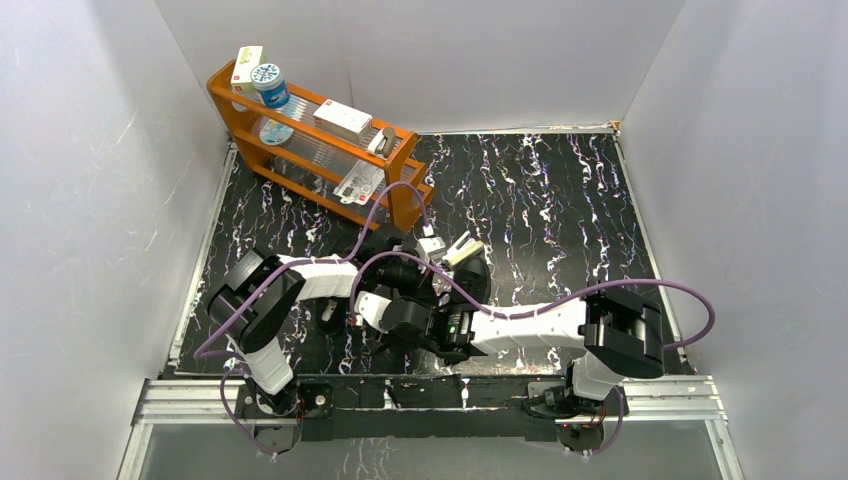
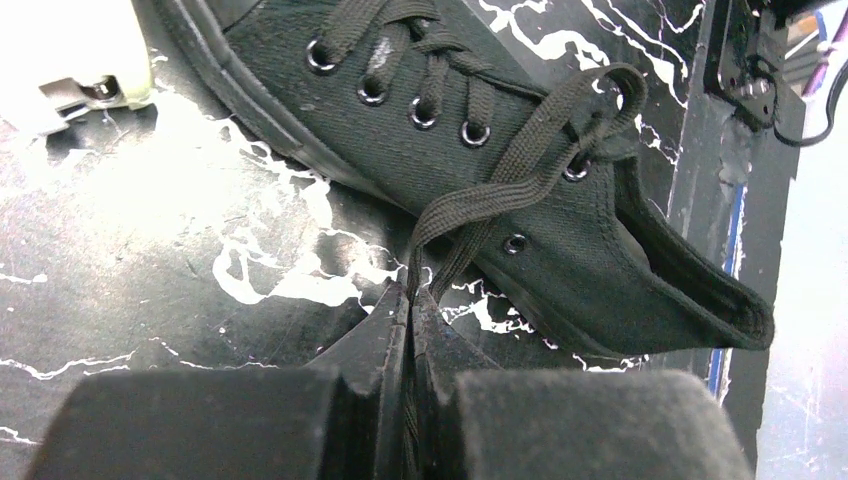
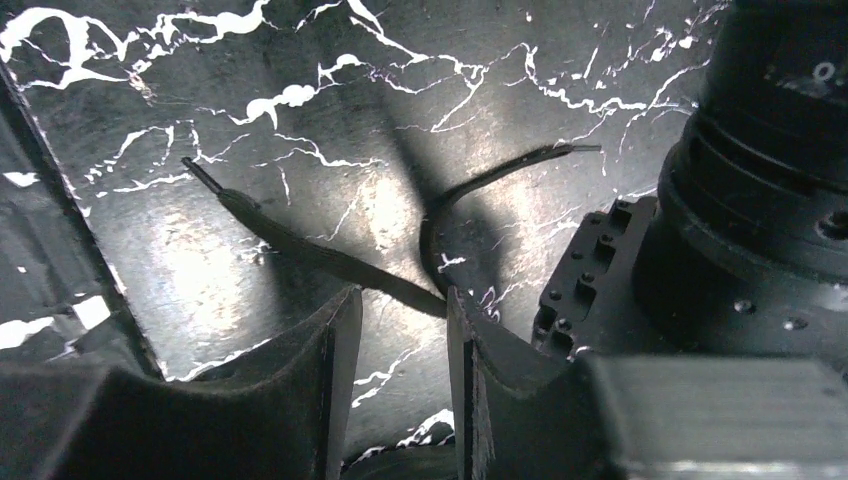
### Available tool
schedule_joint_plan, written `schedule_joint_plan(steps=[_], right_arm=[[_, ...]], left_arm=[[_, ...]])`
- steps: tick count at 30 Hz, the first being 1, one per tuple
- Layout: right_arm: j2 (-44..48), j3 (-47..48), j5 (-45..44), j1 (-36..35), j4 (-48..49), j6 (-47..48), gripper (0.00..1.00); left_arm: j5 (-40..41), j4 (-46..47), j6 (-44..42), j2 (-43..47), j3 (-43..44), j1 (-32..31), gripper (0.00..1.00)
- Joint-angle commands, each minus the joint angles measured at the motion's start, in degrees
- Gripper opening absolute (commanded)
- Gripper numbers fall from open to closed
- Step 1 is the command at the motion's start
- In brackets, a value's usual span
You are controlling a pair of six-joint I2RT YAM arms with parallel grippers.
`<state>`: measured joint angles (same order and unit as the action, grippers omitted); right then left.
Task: Tie the shoes
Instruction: Wrap the shoelace around the shoelace.
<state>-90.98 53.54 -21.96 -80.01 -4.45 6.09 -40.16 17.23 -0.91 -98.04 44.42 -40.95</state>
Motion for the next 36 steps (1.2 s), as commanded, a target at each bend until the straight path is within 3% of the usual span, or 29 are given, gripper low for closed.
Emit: schedule_joint_plan(steps=[1,14,17,19,27,29,30,33,36], right_arm=[[-0.7,-1.6,1.6,2.8,9.8,7.7,0.45],[-5.8,-1.1,5.8,8.5,12.9,13.0,0.54],[-7.6,-1.1,3.3,8.7,14.1,14.2,0.53],[-9.0,-0.5,3.1,9.1,14.1,14.5,0.50],[-10.9,-1.9,5.9,9.5,12.4,13.3,0.18],[-7.5,-2.0,13.3,9.4,9.7,13.5,0.00],[-3.8,-2.1,19.0,9.3,8.6,12.9,0.00],[6.8,-1.4,33.3,9.3,2.7,0.3,0.00],[14.6,-5.2,32.9,9.3,3.9,-15.0,0.00]], left_arm=[[-4.9,-0.9,-5.8,2.7,1.3,-1.5,0.00],[-8.5,-4.0,-10.6,0.9,3.9,-1.2,0.00],[-8.4,-4.2,-10.9,0.7,4.0,-1.2,0.00],[-8.6,-4.1,-10.7,0.4,4.0,-1.2,0.00],[-7.7,-4.4,-10.5,1.1,3.8,-1.2,0.00],[-7.2,-4.3,-9.9,2.0,3.3,-1.2,0.00],[-6.8,-4.5,-9.4,2.6,3.2,-1.2,0.00],[-5.3,0.9,-0.6,4.7,1.0,-1.2,0.00],[-4.9,4.2,5.8,4.8,0.2,-1.2,0.00]])
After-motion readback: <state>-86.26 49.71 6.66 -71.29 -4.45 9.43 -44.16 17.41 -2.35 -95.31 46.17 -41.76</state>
